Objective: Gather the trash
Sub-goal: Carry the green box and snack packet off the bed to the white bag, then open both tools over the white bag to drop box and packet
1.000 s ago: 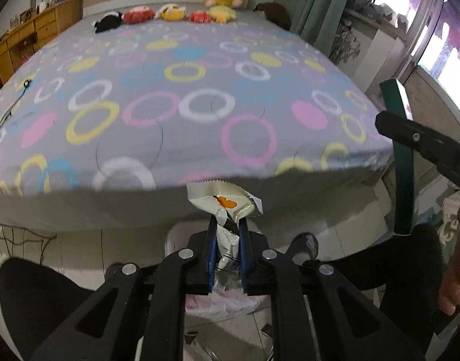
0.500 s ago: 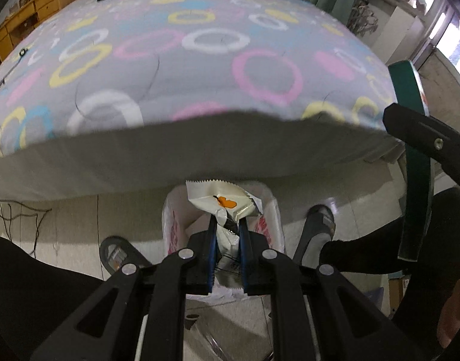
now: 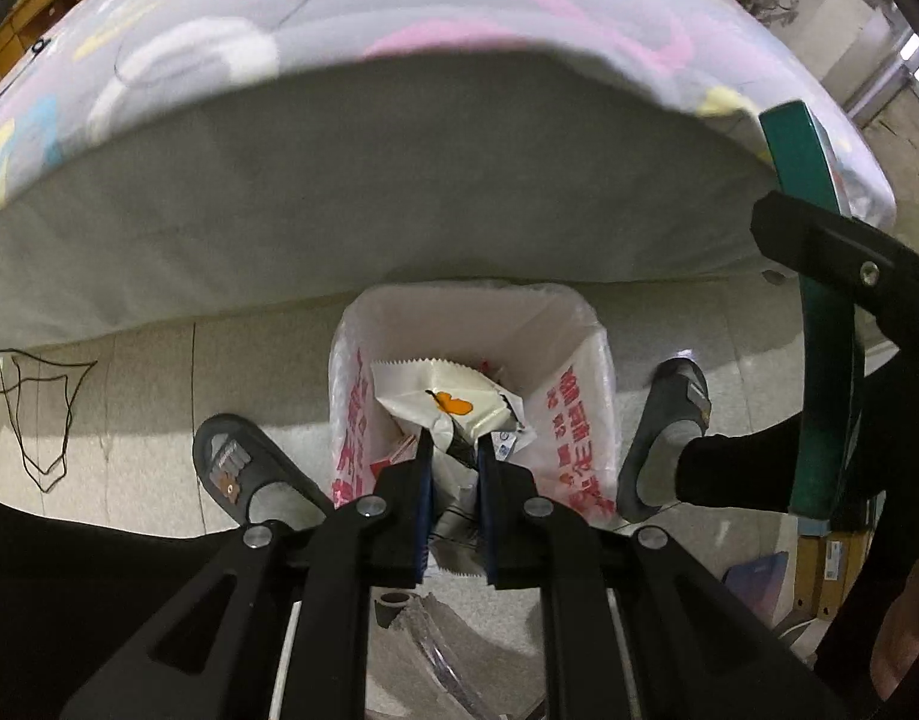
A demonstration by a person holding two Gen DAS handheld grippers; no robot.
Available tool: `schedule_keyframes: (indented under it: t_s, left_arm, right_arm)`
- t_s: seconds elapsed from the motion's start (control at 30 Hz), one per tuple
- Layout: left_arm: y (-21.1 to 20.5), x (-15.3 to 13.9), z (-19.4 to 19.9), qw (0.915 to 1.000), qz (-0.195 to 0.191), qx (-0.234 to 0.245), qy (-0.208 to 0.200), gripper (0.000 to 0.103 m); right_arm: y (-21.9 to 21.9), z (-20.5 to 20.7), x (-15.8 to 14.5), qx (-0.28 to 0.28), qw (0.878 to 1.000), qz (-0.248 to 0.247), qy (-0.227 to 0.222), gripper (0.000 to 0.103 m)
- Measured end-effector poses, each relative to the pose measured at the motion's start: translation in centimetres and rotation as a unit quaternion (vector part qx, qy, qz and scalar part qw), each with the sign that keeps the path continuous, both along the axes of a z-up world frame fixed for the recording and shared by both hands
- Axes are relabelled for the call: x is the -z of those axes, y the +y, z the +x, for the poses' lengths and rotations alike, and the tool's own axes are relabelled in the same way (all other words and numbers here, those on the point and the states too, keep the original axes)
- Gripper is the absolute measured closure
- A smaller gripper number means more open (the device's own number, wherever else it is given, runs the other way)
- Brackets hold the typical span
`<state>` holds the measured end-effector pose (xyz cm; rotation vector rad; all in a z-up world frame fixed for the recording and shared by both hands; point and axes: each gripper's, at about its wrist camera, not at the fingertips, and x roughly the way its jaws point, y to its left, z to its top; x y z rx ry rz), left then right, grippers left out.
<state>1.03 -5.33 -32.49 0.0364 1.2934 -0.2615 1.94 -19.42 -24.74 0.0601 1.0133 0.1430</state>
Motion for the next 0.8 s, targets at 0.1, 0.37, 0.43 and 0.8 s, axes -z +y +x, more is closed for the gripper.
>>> schedule_keyframes:
  t_s: [0.1, 0.37, 0.43, 0.8]
  left_arm:
    - [0.1, 0.6, 0.3, 1.0, 0.001, -0.001, 0.004, 0.09]
    - [-0.5, 2.1, 1.2, 0.9997, 0.015, -0.001, 0.022, 0.089]
    - [-0.9, 2.4, 1.1, 0.9994, 0.023, 0.001, 0.026, 0.089]
    - [-0.8, 3.3, 1.2, 0.9989, 0.028, -0.008, 0.037, 0.037]
  right_arm:
    - [0.3, 0.7, 1.2, 0.0, 1.0, -0.004, 0.008, 0.068]
    - [0.9, 1.8, 4.4, -0.006, 0.999, -0.018, 0.045, 0.068]
    - [0.8, 1.9, 5.0, -0.004, 0.998, -0.016, 0.056, 0.068]
    - [1.3, 3.0, 7.6, -0.003, 0.995, -0.016, 0.099, 0.035]
